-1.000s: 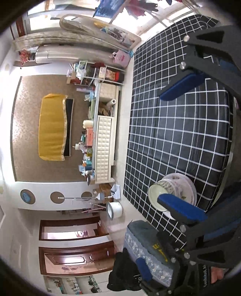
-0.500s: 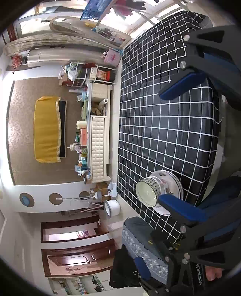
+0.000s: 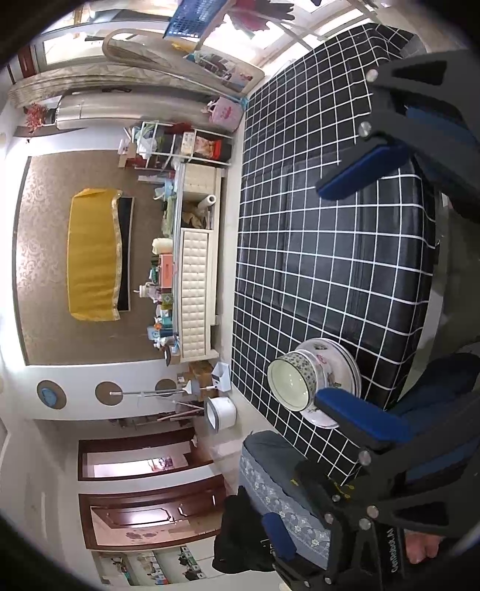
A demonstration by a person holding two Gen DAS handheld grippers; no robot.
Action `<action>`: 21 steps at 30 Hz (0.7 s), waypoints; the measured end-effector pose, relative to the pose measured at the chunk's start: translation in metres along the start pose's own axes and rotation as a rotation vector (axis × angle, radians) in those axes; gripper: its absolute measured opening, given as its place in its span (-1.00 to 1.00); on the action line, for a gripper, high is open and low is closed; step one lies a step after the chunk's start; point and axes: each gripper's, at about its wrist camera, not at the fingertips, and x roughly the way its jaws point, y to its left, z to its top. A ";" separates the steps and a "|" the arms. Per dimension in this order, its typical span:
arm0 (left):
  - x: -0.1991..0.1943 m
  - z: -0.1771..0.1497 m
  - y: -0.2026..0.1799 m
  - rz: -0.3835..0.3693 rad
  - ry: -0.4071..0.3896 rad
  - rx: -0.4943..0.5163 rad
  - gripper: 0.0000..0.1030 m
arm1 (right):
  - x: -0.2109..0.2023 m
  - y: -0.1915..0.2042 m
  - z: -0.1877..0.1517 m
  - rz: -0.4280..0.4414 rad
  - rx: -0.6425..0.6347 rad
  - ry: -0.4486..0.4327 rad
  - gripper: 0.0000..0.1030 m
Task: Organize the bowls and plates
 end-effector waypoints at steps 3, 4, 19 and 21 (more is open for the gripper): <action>0.000 -0.003 -0.003 -0.001 0.000 0.005 1.00 | 0.000 -0.002 -0.001 -0.001 0.005 0.005 0.99; -0.001 -0.003 -0.004 -0.002 -0.001 0.008 1.00 | 0.001 -0.002 -0.001 -0.003 0.006 0.009 0.99; -0.003 -0.002 -0.004 -0.012 0.007 0.007 1.00 | -0.002 -0.005 -0.001 -0.001 0.007 0.004 0.99; -0.003 -0.003 -0.004 -0.011 0.008 0.007 1.00 | -0.003 -0.004 -0.002 -0.001 0.008 0.006 0.99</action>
